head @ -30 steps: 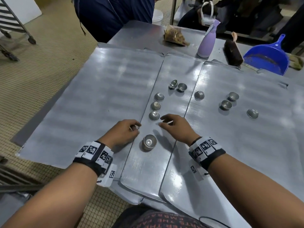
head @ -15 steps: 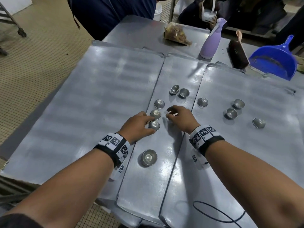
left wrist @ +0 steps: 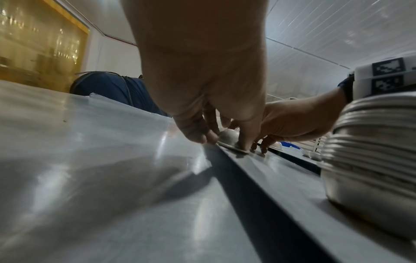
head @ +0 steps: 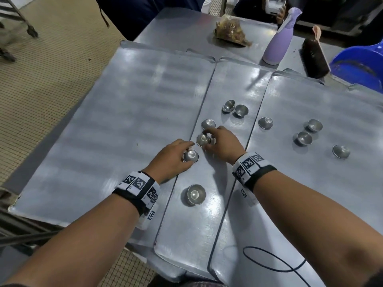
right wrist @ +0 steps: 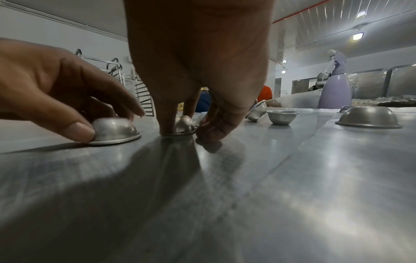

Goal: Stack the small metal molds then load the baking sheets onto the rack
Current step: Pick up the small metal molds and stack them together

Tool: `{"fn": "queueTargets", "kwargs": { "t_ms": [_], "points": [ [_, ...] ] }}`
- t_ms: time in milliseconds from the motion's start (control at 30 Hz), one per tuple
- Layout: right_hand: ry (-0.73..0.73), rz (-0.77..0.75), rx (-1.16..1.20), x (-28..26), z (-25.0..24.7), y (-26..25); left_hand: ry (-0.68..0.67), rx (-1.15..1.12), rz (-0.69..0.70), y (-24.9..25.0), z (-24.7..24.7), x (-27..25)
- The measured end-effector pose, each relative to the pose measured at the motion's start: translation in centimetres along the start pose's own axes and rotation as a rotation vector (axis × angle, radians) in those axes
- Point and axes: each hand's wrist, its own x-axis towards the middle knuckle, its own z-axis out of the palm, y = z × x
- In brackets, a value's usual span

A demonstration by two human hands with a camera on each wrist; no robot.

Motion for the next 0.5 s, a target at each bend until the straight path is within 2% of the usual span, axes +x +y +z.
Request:
{"fn": "queueTargets", "kwargs": {
  "t_ms": [133, 500],
  "points": [
    [0.031, -0.004, -0.009, -0.6, 0.5, 0.2, -0.037, 0.014, -0.014, -0.1, 0.2, -0.4],
    [0.065, 0.037, -0.009, -2.4, 1.3, 1.0, 0.126, -0.104, -0.002, 0.1, 0.3, -2.2]
  ]
}}
